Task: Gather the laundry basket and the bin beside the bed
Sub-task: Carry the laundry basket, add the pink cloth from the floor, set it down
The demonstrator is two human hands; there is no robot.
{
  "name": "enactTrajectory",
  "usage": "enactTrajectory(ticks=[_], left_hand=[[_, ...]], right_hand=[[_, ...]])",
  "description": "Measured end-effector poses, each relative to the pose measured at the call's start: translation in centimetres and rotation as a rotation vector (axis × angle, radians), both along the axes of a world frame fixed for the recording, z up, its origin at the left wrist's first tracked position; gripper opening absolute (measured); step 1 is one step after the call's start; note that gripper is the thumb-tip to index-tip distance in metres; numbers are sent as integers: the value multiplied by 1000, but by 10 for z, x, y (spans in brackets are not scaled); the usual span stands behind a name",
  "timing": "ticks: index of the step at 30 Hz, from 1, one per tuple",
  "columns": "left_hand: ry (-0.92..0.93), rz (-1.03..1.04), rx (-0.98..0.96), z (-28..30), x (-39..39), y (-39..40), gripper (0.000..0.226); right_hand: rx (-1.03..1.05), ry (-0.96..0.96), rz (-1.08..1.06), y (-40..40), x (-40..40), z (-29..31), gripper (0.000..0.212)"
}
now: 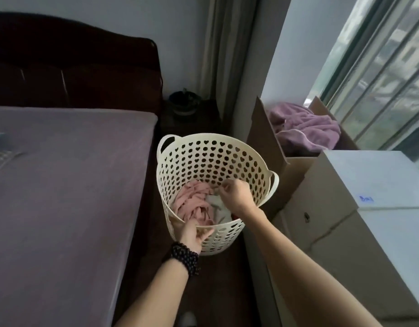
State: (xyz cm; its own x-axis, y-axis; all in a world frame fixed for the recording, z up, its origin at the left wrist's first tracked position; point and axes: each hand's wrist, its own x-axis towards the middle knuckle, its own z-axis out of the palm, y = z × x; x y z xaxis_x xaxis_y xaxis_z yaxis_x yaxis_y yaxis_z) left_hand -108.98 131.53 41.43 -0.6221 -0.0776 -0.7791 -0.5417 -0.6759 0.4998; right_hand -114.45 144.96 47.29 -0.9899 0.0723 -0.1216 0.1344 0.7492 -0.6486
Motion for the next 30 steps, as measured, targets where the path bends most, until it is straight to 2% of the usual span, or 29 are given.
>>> enactTrajectory(ticks=[3, 6, 9, 11, 13, 15, 18, 22, 25, 30], left_hand=[[2, -15, -39, -14, -52, 3, 36], [18, 5, -23, -25, -100, 8, 51], [-23, 23, -9, -43, -151, 13, 52], [-41, 33, 2, -56, -186, 19, 47], [-76, 47, -3, -69, -219, 24, 26], [-116, 34, -15, -90, -262, 33, 16], [-155, -8, -60, -129, -332, 45, 24], [-232, -79, -83, -195, -412, 53, 25], [-254, -140, -122, -255, -460, 54, 22], [-268, -140, -148, -361, -542, 73, 40]], right_hand=[[-127, 99, -298, 0, -13, -37, 12], [-105, -45, -450, 3, -34, -73, 40], [-431, -314, -638, 9, -87, -99, 67], [-772, -464, -692, 12, -129, -111, 70], [-934, -521, -697, 15, -171, -130, 67], [-930, -528, -750, 19, -222, -156, 73], [-1012, -537, -885, 28, -292, -205, 83], [-1077, -522, -979, 40, -365, -284, 90], [-1132, -483, -1008, 46, -409, -344, 79], [-1081, -487, -1036, 58, -479, -452, 68]])
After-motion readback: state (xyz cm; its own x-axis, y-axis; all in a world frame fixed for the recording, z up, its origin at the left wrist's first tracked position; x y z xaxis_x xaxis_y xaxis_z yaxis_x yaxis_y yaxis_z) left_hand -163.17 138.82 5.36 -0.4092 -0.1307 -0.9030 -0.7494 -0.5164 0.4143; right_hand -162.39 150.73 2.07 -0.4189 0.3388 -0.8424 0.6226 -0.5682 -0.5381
